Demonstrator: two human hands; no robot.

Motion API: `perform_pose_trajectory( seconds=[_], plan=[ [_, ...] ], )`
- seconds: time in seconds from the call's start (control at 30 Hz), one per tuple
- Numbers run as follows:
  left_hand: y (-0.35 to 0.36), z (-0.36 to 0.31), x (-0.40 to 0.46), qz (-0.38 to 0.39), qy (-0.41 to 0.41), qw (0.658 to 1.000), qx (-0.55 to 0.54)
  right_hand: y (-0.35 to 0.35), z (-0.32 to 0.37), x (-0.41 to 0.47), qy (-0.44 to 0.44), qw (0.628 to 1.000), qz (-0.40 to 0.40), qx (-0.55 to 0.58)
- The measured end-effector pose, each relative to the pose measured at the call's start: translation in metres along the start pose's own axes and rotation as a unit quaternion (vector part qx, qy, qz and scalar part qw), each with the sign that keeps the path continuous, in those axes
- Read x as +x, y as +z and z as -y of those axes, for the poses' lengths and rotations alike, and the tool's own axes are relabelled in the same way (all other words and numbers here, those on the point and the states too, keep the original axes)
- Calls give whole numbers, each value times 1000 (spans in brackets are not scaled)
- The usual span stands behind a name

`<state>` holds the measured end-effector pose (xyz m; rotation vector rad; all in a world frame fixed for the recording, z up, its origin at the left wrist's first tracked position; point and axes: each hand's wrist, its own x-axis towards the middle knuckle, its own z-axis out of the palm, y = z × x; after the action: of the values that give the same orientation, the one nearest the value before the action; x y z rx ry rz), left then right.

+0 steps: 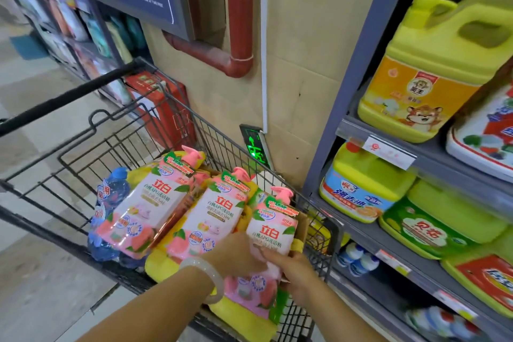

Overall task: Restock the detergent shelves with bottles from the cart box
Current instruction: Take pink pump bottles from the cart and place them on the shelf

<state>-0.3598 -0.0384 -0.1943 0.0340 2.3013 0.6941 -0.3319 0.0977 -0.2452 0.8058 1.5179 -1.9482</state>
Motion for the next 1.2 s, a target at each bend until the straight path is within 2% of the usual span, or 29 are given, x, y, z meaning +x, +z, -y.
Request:
perform_pose_trajectory(
  seconds=[0.4,0.63,0.7,0.83,0.9,0.93,1.03,1.13,1.2],
  plan=[
    [7,-2,5,24,16,998,-55,-15,5,-5,-6,999,14,-30],
    [13,-4,12,18,-8,1000,-6,-23,1,1,-2,999,15,-41],
    [3,-10,8,-29,-39,998,39,-22,0,3,0,999,16,-46],
    [-27,-13,6,-226,-53,958,166,-22,-1,5,8,998,22,-53],
    [-37,-2,11,-258,-66,942,203,-24,-1,7,10,998,22,-59],
    [-39,6,16,-240,-90,948,187,-25,-2,9,11,998,21,-61],
    [-38,25,28,-148,-156,977,-6,-28,-2,13,16,997,29,-67],
    [-40,40,34,-90,-187,973,-104,-29,0,15,21,996,35,-78],
    [-41,47,37,-82,-198,962,-170,-30,1,16,23,996,27,-85]
  ],
)
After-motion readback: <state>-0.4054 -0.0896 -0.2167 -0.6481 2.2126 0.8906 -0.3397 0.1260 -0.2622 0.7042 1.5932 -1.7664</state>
